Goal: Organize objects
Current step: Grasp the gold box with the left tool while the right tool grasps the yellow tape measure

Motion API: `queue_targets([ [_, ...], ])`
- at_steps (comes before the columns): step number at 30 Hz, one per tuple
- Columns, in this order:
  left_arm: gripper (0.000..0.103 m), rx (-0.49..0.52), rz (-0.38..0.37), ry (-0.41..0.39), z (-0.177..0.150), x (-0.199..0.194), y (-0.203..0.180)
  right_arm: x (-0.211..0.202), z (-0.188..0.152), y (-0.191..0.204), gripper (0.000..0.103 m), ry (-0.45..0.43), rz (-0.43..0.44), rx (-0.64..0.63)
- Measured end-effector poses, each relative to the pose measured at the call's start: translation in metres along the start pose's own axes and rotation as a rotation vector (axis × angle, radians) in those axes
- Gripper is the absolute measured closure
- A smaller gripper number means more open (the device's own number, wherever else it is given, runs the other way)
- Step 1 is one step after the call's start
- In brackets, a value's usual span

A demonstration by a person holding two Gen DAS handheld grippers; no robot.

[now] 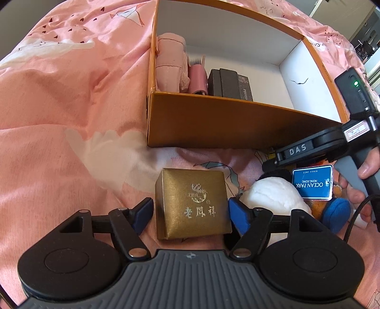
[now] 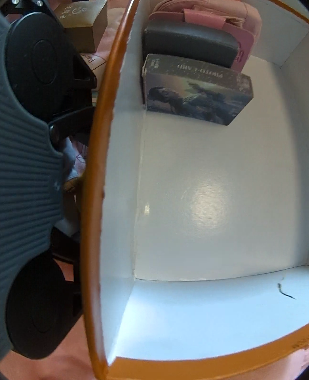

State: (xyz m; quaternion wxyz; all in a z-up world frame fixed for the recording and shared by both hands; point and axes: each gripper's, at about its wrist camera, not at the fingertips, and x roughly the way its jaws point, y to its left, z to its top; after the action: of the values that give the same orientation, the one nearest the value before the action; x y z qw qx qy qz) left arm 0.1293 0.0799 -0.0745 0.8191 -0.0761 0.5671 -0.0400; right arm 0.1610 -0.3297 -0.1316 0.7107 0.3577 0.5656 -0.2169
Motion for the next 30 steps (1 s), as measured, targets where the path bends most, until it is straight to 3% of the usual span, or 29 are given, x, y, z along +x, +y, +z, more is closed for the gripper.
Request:
queue_targets([
  [5, 0.018, -0.057, -0.005, -0.036, -0.005, -0.003, 0.006, -0.005, -0.007, 0.0, 0.039, -0.038, 0.004, -0.003],
  [11, 0.017, -0.054, 0.012, -0.06, -0.006, -0.003, 0.002, -0.012, -0.009, -0.005, 0.039, -0.054, 0.038, 0.013],
  [13, 0.023, -0.05, 0.003, -0.066, -0.006, -0.003, 0.002, -0.015, -0.011, -0.005, 0.047, -0.067, 0.026, 0.017],
  [17, 0.029, -0.046, -0.006, -0.072, -0.006, -0.005, 0.001, -0.025, -0.022, -0.007, 0.048, -0.101, 0.042, 0.004],
  [30, 0.03, -0.018, 0.009, -0.148, -0.01, -0.032, -0.007, -0.103, -0.063, -0.018, 0.048, -0.273, 0.088, -0.015],
])
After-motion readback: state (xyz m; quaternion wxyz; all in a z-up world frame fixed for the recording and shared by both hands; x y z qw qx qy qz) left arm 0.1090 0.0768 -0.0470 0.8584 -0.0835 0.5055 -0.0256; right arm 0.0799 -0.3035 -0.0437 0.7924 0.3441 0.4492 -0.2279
